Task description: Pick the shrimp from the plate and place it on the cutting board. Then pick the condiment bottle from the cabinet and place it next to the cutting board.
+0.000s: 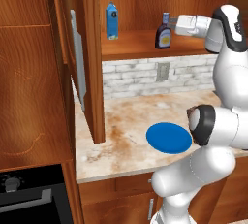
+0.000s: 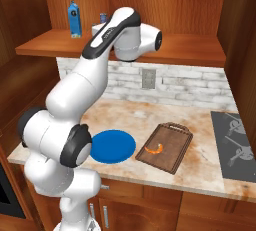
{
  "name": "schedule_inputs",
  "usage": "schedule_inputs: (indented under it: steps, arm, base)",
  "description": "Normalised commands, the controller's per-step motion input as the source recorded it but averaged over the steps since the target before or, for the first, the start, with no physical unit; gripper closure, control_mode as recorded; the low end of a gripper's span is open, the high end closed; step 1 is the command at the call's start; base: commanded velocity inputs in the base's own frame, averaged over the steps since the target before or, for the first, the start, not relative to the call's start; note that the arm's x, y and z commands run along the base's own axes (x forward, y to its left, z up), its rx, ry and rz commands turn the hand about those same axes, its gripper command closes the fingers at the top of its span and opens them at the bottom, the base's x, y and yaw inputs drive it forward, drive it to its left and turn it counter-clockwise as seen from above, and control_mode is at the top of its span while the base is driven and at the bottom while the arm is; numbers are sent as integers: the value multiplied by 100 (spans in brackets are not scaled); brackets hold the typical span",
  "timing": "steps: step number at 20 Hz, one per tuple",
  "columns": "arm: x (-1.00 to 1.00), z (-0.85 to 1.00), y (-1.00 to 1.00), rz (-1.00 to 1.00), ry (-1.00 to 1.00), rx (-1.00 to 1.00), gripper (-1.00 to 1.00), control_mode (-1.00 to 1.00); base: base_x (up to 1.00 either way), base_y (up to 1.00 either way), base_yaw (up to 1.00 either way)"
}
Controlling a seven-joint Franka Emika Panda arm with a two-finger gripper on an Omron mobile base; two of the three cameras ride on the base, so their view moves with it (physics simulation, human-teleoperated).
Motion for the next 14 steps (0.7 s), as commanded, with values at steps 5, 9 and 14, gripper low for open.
schedule_inputs:
  steps: [5,9,14]
  arm:
    - [10,0,-4,0,0,0,-100,-100]
    - [10,0,-4,0,0,0,-100,-100]
    - [12,0,-1,0,1,0,-100,-100]
  base:
    - [0,0,0]
    - [0,0,0]
    - [0,0,0]
